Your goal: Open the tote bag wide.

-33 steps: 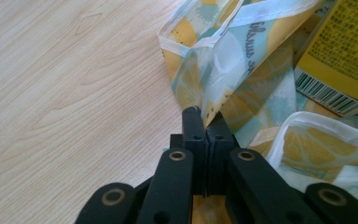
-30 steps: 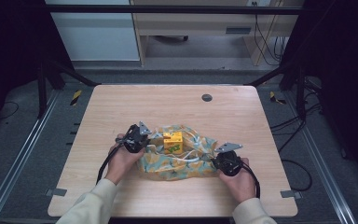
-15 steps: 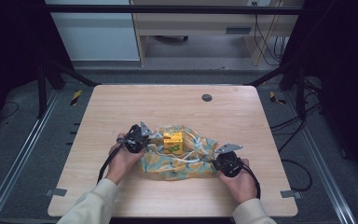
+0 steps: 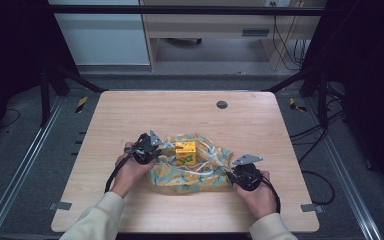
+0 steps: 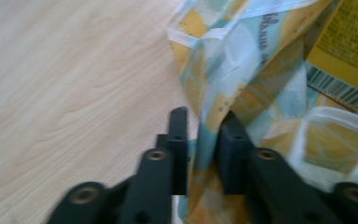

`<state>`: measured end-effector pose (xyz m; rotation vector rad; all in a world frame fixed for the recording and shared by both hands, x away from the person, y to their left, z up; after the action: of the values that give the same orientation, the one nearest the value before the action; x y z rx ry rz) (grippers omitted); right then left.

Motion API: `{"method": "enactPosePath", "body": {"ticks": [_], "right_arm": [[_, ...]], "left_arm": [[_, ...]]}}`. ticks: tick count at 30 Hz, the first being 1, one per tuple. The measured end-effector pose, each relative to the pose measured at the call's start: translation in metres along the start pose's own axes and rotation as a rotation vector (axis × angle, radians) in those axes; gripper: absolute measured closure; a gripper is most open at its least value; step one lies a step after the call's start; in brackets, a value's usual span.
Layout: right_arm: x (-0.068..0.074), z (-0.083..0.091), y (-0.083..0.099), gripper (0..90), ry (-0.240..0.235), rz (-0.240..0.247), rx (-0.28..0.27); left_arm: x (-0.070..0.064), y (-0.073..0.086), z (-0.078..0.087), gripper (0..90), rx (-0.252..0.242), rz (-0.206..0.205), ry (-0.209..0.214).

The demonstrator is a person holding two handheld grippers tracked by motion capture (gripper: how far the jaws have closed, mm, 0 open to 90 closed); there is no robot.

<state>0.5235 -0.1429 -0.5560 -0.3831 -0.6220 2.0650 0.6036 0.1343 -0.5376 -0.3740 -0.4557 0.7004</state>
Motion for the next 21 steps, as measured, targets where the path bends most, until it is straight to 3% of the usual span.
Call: {"method": "enactPosePath", "body": {"ticks": [4,6,10,14,21], "right_arm": [[0.0,0.013,-0.002,44.3,0.04,-0.022,-0.042],[0.002,0.021,-0.006,35.6,0.062,-0.03,-0.081],[0.003,0.037,-0.017,20.2,0.076,-0.043,-0.178],[0.002,0.051,-0.03,11.9,0.089,-0.065,-0.276],[-0.013,0.062,-0.028,7.4,0.129,-0.127,-0.306]], "left_arm": [[0.004,-0.003,0.017,52.0,-0.055,0.03,-0.025],[0.008,-0.008,0.028,46.0,-0.1,0.032,-0.047],[0.011,-0.015,0.049,39.3,-0.161,0.051,-0.046],[0.006,-0.018,0.068,33.2,-0.195,0.049,-0.038],[0.003,-0.002,0.089,21.8,-0.207,0.062,-0.023]]}}
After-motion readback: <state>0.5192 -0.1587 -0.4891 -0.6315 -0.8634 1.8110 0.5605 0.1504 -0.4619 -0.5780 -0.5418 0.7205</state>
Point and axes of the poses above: each handheld gripper's, and its own axes: z roughly backward along the jaws, y roughly out of its underside, x roughly to its left, the point moved 10 cm from there along -z, roughly forward along the jaws, and after that the axes turned 9 degrees about x, right-handed, at the moved point
